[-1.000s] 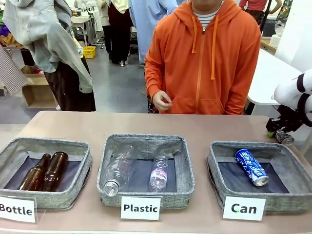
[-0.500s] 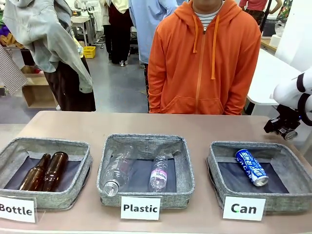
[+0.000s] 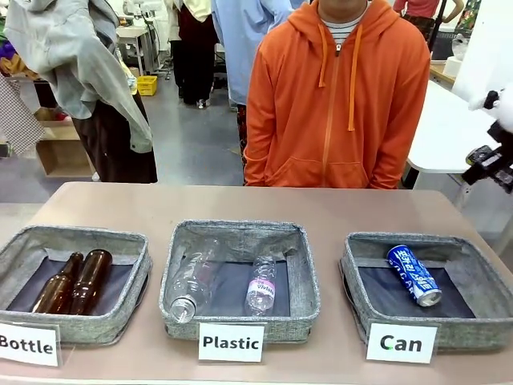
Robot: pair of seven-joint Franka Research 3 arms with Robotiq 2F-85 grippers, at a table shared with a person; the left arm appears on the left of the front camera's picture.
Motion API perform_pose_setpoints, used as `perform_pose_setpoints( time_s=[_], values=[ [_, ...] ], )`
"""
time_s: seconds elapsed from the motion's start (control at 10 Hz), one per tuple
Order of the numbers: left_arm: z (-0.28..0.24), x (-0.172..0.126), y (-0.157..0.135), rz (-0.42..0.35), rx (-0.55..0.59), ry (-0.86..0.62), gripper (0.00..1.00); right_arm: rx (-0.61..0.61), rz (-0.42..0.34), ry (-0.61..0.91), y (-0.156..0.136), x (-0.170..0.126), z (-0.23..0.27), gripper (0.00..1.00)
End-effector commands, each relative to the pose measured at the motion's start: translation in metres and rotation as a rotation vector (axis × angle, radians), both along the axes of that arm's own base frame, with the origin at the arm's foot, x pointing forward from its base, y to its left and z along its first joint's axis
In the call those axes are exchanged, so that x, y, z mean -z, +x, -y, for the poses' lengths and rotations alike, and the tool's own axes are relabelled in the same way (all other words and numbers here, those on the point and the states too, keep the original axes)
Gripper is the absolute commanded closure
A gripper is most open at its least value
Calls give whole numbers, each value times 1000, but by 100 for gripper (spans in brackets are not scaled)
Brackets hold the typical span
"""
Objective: Sort the can waste into the basket.
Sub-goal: Pick up the can waste from the table and place it in the right Fabric basket.
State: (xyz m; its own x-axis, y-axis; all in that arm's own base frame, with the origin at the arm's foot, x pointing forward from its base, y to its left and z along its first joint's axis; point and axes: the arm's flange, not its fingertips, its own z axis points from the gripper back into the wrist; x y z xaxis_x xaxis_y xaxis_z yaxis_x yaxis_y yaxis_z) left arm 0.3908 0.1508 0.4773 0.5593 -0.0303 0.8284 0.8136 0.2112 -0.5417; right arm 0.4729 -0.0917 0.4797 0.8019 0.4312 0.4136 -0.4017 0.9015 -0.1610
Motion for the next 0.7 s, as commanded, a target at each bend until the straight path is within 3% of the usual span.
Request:
perform_pose_setpoints(
  time_s=[0.0, 0.1, 0.3, 0.4, 0.6],
  values=[
    [1, -2, 1, 11, -5, -21, 0, -273, -40, 13, -52, -8, -22, 100],
    [1, -2, 1, 11, -5, -21, 0, -385, -57, 5, -69, -6, -36, 100],
    [1, -2, 1, 11, -5, -21, 0, -724, -64, 15, -104, 7, -65, 100],
    [1, -2, 1, 11, -5, -21, 0, -909, -121, 50, -116, 18, -79, 100],
    [1, -2, 1, 11, -5, -21, 0, -1030, -195, 83, -115, 25, -85, 100]
  ],
)
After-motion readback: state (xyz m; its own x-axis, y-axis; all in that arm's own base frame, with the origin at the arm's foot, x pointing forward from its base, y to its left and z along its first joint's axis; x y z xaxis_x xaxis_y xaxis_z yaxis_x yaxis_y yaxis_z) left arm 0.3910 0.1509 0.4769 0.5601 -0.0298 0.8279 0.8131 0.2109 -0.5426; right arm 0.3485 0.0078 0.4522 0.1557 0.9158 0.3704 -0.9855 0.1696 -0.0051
